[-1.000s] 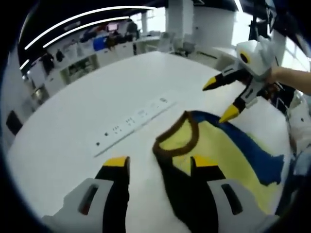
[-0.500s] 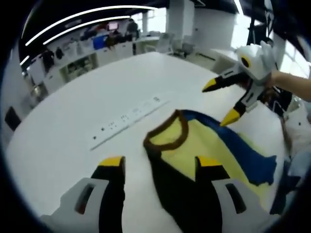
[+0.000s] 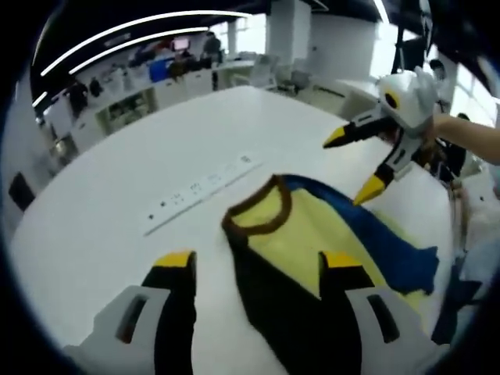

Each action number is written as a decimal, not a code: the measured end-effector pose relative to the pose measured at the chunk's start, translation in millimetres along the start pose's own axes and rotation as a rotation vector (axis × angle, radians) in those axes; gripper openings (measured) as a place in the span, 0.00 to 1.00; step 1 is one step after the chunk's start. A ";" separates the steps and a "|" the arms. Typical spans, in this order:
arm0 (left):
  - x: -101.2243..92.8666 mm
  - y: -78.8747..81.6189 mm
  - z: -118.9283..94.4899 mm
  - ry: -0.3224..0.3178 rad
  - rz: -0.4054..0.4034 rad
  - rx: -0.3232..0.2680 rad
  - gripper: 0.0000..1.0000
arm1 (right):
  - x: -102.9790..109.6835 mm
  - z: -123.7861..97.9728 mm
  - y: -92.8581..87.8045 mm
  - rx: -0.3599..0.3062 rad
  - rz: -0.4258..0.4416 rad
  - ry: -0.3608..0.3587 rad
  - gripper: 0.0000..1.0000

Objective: Fold the garment on the visible template until the final outline fits inside the template.

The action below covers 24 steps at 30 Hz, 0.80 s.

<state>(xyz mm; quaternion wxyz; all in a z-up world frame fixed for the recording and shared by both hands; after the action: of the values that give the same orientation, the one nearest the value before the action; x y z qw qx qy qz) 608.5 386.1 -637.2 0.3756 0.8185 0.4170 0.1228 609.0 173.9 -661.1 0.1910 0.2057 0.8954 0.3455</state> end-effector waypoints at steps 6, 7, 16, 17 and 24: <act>-22.7 -6.9 -7.9 -0.005 0.002 0.003 0.62 | 1.3 -7.0 -1.2 -0.003 0.008 -0.008 0.74; -24.8 -8.3 -8.8 -0.006 0.005 0.005 0.62 | 1.4 -8.5 -1.3 -0.004 0.008 -0.010 0.75; -39.6 -20.7 -20.1 -0.013 0.004 0.010 0.66 | 7.9 -24.6 -5.6 -0.011 0.005 -0.024 0.80; -40.7 -21.2 -21.3 -0.013 0.003 0.008 0.66 | 9.2 -25.8 -6.9 -0.010 0.005 -0.022 0.80; -47.4 -24.4 -30.1 -0.018 0.003 0.002 0.69 | 19.3 -31.2 -8.8 -0.016 -0.005 -0.016 0.84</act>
<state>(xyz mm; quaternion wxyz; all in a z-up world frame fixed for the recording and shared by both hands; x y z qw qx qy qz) 549.1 373.9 -628.7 0.3785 0.8205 0.4125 0.1156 575.6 160.8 -649.6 0.2010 0.2046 0.8915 0.3506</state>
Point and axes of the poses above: the point that each gripper's makers call its tool centre point, and the gripper's own axes: z roughly forward along the fingers, x roughly to its left, y roughly out of its top, the point moved 4 cm from there along -z, roughly backward along the fingers, and after that the axes turned 7 degrees about -z, right-handed, at the moved point
